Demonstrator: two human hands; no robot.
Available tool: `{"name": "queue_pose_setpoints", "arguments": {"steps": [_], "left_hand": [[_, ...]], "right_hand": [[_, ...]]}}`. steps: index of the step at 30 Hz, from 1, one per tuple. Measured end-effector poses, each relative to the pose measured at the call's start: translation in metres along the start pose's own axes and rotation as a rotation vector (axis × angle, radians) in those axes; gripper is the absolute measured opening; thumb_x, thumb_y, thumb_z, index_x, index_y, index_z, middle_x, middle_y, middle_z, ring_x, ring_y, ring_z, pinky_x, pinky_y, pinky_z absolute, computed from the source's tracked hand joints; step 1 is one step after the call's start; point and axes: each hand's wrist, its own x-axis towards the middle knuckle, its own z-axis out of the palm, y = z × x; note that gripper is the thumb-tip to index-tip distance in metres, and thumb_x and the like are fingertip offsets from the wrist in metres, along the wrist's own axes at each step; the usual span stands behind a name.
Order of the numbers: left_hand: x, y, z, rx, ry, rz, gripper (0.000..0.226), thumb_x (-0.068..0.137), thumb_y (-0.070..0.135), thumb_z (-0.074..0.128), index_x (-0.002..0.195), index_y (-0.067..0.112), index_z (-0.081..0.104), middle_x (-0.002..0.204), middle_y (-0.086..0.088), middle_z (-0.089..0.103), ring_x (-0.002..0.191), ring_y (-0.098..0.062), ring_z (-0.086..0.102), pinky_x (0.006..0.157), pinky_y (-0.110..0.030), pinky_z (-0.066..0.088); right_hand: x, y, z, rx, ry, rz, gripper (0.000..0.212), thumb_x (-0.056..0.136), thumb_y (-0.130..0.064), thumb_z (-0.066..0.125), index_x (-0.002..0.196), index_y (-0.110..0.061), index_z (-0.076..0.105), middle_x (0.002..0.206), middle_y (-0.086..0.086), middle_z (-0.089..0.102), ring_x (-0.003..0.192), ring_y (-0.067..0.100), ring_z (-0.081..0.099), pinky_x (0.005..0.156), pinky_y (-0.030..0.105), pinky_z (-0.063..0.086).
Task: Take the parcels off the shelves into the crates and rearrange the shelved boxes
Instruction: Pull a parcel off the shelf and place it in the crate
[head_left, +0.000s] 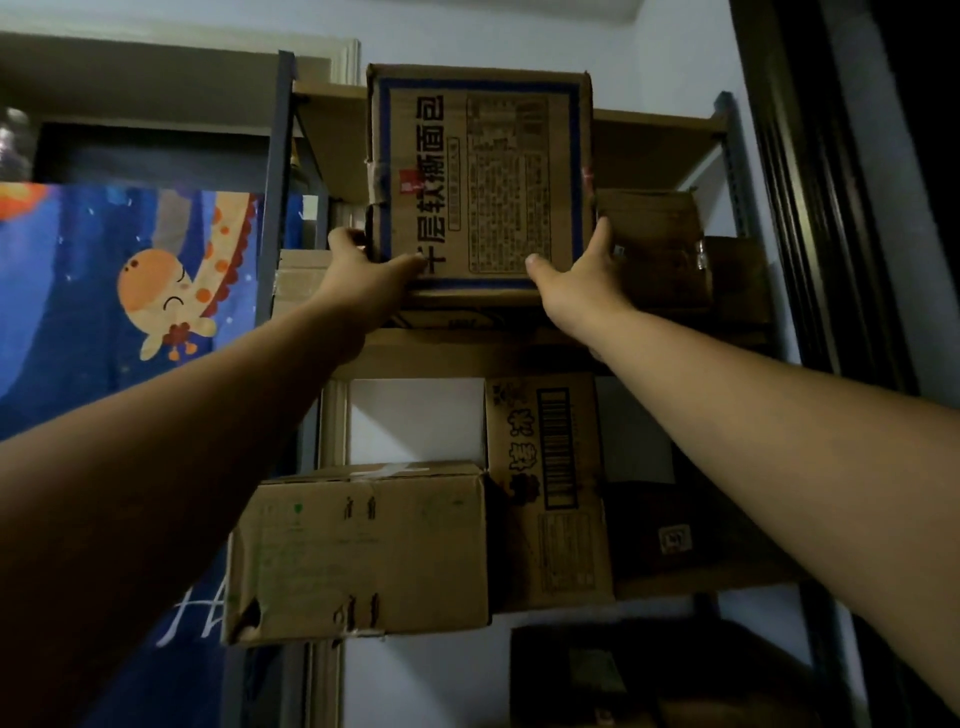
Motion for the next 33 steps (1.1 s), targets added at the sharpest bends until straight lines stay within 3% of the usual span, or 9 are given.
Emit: {"name": "queue_pose_setpoints", "arguments": {"steps": [4, 9, 14, 17, 19, 21, 24, 28, 33], "left_hand": [[-0.017, 0.017, -0.014, -0.06, -0.1, -0.045, 0.08, 0.09, 0.022, 0.06, 0.148, 0.034, 0.007, 0.113, 0.002, 0.049, 0.084, -0.013, 0.061, 0.06, -0.026, 0.052], [-0.045, 0.024, -0.025, -0.023, -0.216, -0.092, 0.061, 0.09, 0.027, 0.058, 0.143, 0.026, 0.026, 0.107, 0.003, 0.056, 0.088, -0.013, 0.06, 0.063, -0.03, 0.051], [-0.07, 0.035, -0.031, -0.032, -0.193, -0.176, 0.06, 0.092, 0.051, 0.045, 0.143, 0.025, 0.027, 0.124, -0.005, 0.053, 0.098, -0.021, 0.058, 0.072, -0.042, 0.049], [-0.079, 0.041, -0.032, -0.091, -0.24, -0.288, 0.07, 0.085, 0.074, 0.024, 0.135, 0.028, 0.04, 0.127, -0.009, 0.053, 0.118, -0.036, 0.047, 0.098, -0.064, 0.034], [-0.086, 0.041, -0.029, -0.155, -0.221, -0.415, 0.088, 0.079, 0.083, 0.015, 0.136, 0.023, 0.043, 0.136, -0.016, 0.048, 0.126, -0.043, 0.04, 0.101, -0.07, 0.025], [-0.097, 0.039, -0.027, -0.214, -0.197, -0.495, 0.09, 0.078, 0.083, 0.014, 0.139, 0.022, 0.039, 0.14, -0.02, 0.043, 0.129, -0.047, 0.035, 0.099, -0.072, 0.025], [-0.115, 0.032, -0.019, -0.269, -0.167, -0.49, 0.078, 0.083, 0.078, 0.02, 0.133, 0.023, 0.043, 0.131, -0.017, 0.051, 0.122, -0.043, 0.043, 0.096, -0.066, 0.033], [-0.142, 0.021, -0.007, -0.344, -0.135, -0.493, 0.063, 0.086, 0.067, 0.03, 0.127, 0.023, 0.051, 0.122, -0.012, 0.06, 0.116, -0.035, 0.049, 0.091, -0.058, 0.04], [-0.179, 0.011, 0.014, -0.399, -0.051, -0.489, 0.061, 0.088, 0.069, 0.026, 0.122, 0.029, 0.057, 0.117, -0.006, 0.062, 0.109, -0.025, 0.052, 0.088, -0.049, 0.039]], "right_hand": [[-0.027, -0.019, -0.015, -0.037, 0.001, 0.034, 0.086, 0.095, -0.033, 0.053, 0.15, -0.026, -0.012, 0.159, 0.01, 0.0, 0.143, 0.032, 0.018, 0.109, 0.044, 0.03], [-0.055, -0.031, -0.03, -0.005, -0.011, 0.073, 0.087, 0.096, -0.028, 0.053, 0.15, -0.023, -0.015, 0.158, 0.009, 0.011, 0.141, 0.031, 0.025, 0.107, 0.044, 0.033], [-0.077, -0.026, -0.041, -0.013, -0.045, 0.113, 0.1, 0.089, -0.024, 0.064, 0.149, -0.032, -0.015, 0.153, 0.01, 0.022, 0.136, 0.031, 0.033, 0.104, 0.048, 0.036], [-0.084, -0.017, -0.044, 0.14, -0.04, 0.129, 0.094, 0.087, -0.037, 0.064, 0.151, -0.026, -0.004, 0.154, 0.006, 0.023, 0.139, 0.028, 0.028, 0.108, 0.045, 0.03], [-0.087, -0.01, -0.05, 0.246, -0.048, 0.199, 0.089, 0.084, -0.055, 0.059, 0.151, -0.023, 0.01, 0.151, 0.006, 0.031, 0.136, 0.028, 0.032, 0.108, 0.044, 0.029], [-0.092, -0.004, -0.058, 0.293, -0.095, 0.3, 0.09, 0.076, -0.074, 0.051, 0.147, -0.025, 0.024, 0.141, 0.006, 0.044, 0.128, 0.03, 0.042, 0.107, 0.049, 0.034], [-0.099, 0.006, -0.07, 0.329, -0.185, 0.379, 0.093, 0.064, -0.083, 0.048, 0.138, -0.028, 0.037, 0.128, 0.006, 0.055, 0.115, 0.032, 0.051, 0.098, 0.057, 0.04], [-0.105, 0.02, -0.088, 0.432, -0.251, 0.376, 0.057, 0.084, -0.055, 0.056, 0.132, -0.028, 0.041, 0.11, 0.005, 0.06, 0.097, 0.025, 0.058, 0.083, 0.051, 0.048], [-0.125, 0.052, -0.11, 0.5, -0.294, 0.393, 0.053, 0.086, -0.045, 0.058, 0.133, -0.03, 0.038, 0.11, 0.001, 0.059, 0.095, 0.021, 0.059, 0.075, 0.04, 0.046]]}}
